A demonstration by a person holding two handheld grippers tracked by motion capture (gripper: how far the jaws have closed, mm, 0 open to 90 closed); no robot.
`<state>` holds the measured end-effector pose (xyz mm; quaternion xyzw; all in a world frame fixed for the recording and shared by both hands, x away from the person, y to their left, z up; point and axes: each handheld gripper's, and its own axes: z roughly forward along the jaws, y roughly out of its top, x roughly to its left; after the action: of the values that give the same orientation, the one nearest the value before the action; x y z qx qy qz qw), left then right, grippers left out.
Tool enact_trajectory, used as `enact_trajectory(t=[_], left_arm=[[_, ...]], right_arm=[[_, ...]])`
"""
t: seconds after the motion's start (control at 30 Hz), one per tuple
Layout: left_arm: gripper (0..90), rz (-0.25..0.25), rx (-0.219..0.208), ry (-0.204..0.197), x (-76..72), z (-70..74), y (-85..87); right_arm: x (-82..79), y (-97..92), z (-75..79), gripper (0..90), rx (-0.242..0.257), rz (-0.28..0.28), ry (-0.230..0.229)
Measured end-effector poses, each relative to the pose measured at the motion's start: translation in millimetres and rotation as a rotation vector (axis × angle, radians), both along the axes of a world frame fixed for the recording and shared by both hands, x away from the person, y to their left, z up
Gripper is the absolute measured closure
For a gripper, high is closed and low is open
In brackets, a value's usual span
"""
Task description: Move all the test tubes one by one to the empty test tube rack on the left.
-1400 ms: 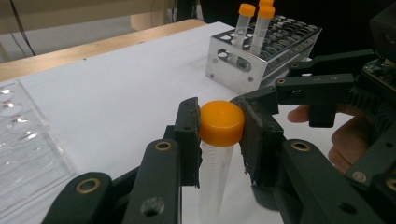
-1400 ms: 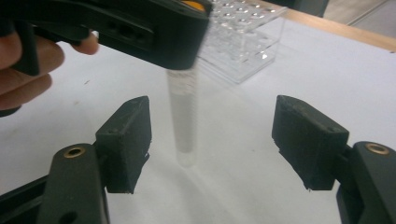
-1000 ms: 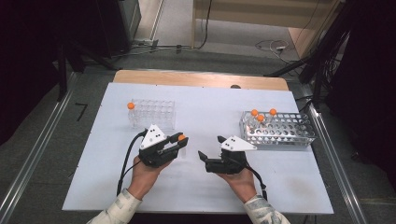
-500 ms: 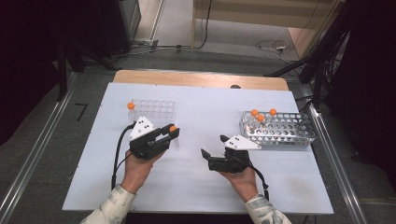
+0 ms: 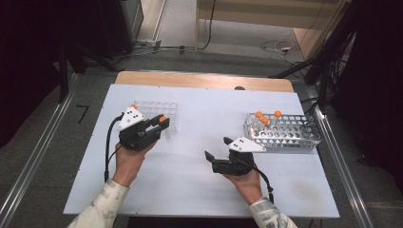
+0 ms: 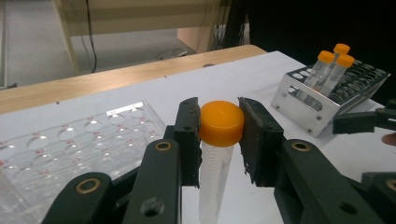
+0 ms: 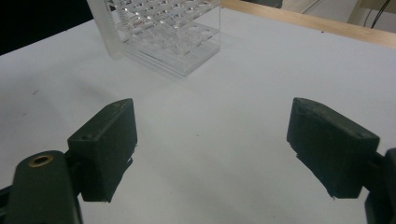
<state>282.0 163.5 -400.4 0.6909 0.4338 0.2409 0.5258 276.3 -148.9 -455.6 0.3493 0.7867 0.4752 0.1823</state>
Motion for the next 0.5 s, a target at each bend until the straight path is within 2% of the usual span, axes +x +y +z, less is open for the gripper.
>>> enact_trajectory(t=[0.33, 0.5], left_arm=[[70.4, 0.062, -0.003, 0.011, 15.0, 1.6, 18.2], [70.4, 0.085, 0.003, 0.001, 20.3, 6.0, 24.2]], right_arm=[[-0.2, -0.8, 0.1, 15.5, 0.003, -0.001, 0.000], [-0.5, -1.5, 0.2, 15.1, 0.003, -0.005, 0.002]])
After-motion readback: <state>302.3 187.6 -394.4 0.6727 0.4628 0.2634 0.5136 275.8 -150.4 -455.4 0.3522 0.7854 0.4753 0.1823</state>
